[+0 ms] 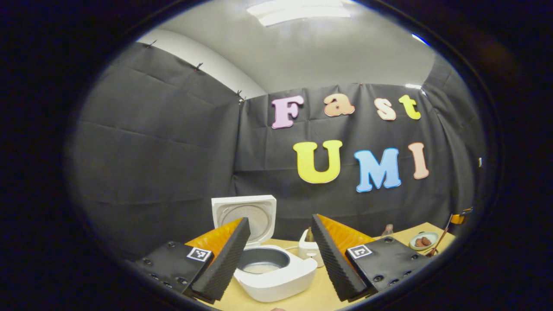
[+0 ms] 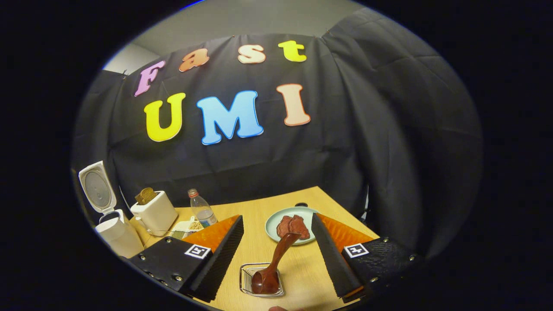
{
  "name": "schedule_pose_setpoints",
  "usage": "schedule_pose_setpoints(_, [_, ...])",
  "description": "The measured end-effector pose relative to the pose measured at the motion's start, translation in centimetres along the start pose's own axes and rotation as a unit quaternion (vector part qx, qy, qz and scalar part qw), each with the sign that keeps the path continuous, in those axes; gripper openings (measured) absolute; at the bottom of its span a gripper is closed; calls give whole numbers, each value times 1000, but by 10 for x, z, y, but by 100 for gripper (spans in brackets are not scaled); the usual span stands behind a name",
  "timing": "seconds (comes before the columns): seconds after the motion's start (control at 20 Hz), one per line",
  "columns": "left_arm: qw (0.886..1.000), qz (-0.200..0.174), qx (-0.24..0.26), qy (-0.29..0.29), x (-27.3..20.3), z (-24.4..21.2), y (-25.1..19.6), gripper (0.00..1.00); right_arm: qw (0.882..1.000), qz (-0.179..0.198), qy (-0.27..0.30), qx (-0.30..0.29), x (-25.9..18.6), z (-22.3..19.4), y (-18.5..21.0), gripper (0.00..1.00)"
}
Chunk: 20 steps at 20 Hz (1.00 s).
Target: Close the left gripper, press the button to open the rice cooker; take a wooden spoon from the chopstick holder with the right hand, scoop a spoonful of rice and pour it into the rice cooker, then put the wooden spoon back into the chopstick holder.
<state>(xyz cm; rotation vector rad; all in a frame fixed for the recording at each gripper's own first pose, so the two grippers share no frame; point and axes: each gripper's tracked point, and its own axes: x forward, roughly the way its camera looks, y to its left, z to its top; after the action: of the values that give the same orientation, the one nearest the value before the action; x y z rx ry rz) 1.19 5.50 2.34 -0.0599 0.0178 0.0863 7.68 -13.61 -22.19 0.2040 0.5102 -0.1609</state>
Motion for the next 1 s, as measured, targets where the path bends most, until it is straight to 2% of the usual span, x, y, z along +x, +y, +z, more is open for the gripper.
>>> schedule_pose_setpoints(0.15, [1000,4,7,-2,-19,8,-1,98,998,-2,60,19,21,-33,-7,96])
schedule_pose_setpoints(0.3, [1000,7,15,5,-24,4,-3,98,993,13,113,40,31,-62,-4,96])
schedule_pose_setpoints(0.35, [1000,9,17,6,-25,4,-3,94,990,20,131,48,34,-72,-1,96])
schedule_pose_setpoints(0.4, [1000,11,20,9,-26,1,-3,98,987,24,146,54,37,-81,1,94])
schedule_pose_setpoints(0.45, [1000,12,21,12,-28,-2,-3,98,985,28,160,61,39,-88,4,83])
schedule_pose_setpoints(0.55, [1000,16,19,18,-28,-7,-5,94,979,37,186,75,41,-99,7,70])
schedule_pose_setpoints(0.6, [999,20,19,23,-29,-12,-4,99,976,47,200,78,40,-106,10,68])
schedule_pose_setpoints(0.65, [999,24,19,26,-28,-15,-3,99,975,48,207,72,38,-110,11,69])
schedule_pose_setpoints(0.75, [999,27,18,31,-27,-20,-2,99,976,51,200,66,41,-111,15,21])
schedule_pose_setpoints(0.8, [999,26,18,34,-27,-23,-2,99,977,43,200,63,46,-117,12,25])
schedule_pose_setpoints(0.9, [999,23,22,31,-26,-22,1,99,978,43,197,57,40,-110,16,12])
schedule_pose_setpoints(1.0, [999,24,20,26,-21,-24,7,100,981,47,184,35,38,-102,20,12])
